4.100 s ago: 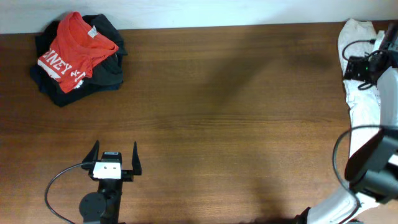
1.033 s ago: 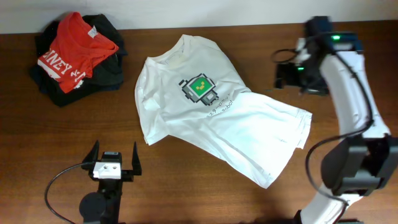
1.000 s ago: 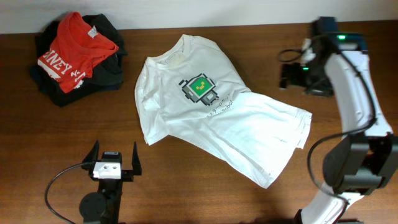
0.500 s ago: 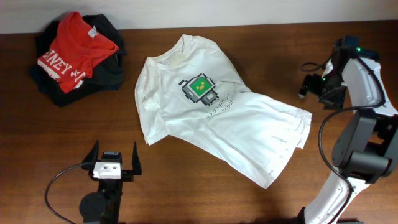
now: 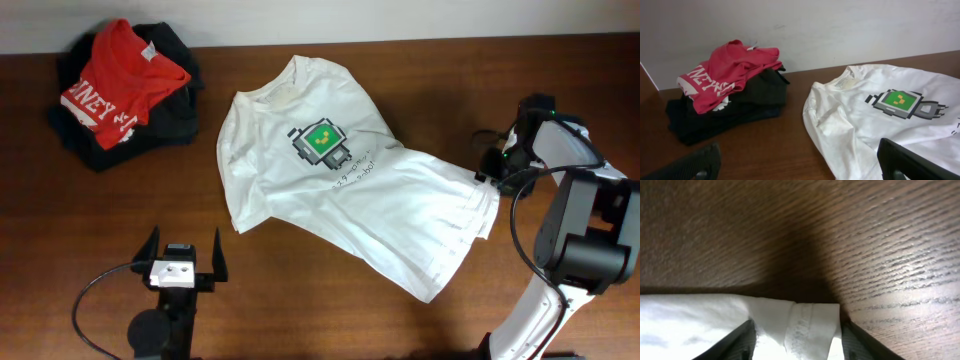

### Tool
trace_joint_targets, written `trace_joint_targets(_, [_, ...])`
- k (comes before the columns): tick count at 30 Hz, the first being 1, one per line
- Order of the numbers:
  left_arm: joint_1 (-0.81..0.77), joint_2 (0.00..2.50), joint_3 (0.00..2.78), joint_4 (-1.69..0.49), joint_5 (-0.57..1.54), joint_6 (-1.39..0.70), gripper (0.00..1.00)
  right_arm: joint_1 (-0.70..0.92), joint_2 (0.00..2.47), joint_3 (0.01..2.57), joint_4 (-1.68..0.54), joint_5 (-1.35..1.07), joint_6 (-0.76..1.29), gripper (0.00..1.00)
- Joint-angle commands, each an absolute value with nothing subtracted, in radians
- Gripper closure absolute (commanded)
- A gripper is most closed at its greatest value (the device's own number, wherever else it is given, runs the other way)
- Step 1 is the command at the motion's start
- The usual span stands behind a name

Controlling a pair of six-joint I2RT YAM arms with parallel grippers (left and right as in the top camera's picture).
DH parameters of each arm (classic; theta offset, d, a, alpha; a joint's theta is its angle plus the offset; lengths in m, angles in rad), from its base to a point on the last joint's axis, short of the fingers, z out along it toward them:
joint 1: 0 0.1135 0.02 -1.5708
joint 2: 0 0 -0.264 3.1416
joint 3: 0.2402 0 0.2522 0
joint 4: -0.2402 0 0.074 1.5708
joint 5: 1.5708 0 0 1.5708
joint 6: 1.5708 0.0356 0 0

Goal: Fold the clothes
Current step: 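Grasp the right hem corner with the right gripper and pull it rightward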

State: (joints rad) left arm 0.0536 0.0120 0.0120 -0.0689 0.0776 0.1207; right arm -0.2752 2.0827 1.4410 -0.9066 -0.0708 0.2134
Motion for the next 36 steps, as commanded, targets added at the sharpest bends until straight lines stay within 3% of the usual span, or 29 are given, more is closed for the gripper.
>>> trace_joint_targets(1, [0.057, 0.007, 0.009, -0.073, 0.085, 0.133, 0.01, -0.269, 2.088, 1.423, -0.89, -0.074, 0.218, 0.6])
trace_joint_targets(2, [0.057, 0.007, 0.009, -0.073, 0.085, 0.133, 0.01, -0.269, 2.088, 1.423, -0.886, -0.074, 0.218, 0.65])
trace_joint_targets(3, [0.057, 0.007, 0.009, -0.073, 0.085, 0.133, 0.01, -0.269, 2.087, 1.423, -0.878, -0.073, 0.218, 0.84])
trace_joint_targets(4, [0.057, 0.007, 0.009, -0.073, 0.085, 0.133, 0.01, -0.269, 2.087, 1.431, -0.873, -0.071, 0.218, 0.96])
trace_joint_targets(9, [0.057, 0.007, 0.009, -0.073, 0.085, 0.133, 0.01, -0.268, 2.077, 1.571, -0.939, -0.074, 0.214, 0.96])
trace_joint_targets(15, [0.057, 0.007, 0.009, -0.073, 0.085, 0.133, 0.01, -0.191, 2.07, 1.962, -1.121, -0.093, 0.107, 0.96])
trace_joint_targets(18, [0.057, 0.007, 0.009, -0.073, 0.085, 0.133, 0.01, -0.128, 2.07, 2.081, -1.157, 0.038, 0.082, 0.96])
trace_joint_targets(20, [0.057, 0.007, 0.009, -0.073, 0.085, 0.133, 0.01, -0.102, 2.07, 2.087, -1.154, 0.167, 0.092, 0.89])
trace_joint_targets(21, [0.057, 0.007, 0.009, -0.073, 0.085, 0.133, 0.01, -0.098, 2.072, 2.084, -1.158, 0.233, 0.136, 0.79])
trace_joint_targets(22, [0.057, 0.007, 0.009, -0.073, 0.085, 0.133, 0.01, -0.101, 2.073, 2.08, -1.164, 0.291, 0.194, 0.59])
trace_joint_targets(23, [0.057, 0.007, 0.009, -0.073, 0.085, 0.133, 0.01, -0.109, 2.073, 2.08, -1.17, 0.316, 0.229, 0.13])
trace_joint_targets(24, [0.057, 0.007, 0.009, -0.073, 0.085, 0.133, 0.01, -0.119, 2.073, 2.08, -1.176, 0.307, 0.23, 0.01])
trace_joint_targets(36, [0.057, 0.007, 0.009, -0.073, 0.085, 0.133, 0.01, -0.236, 2.073, 2.045, -1.396, -0.005, 0.23, 0.01])
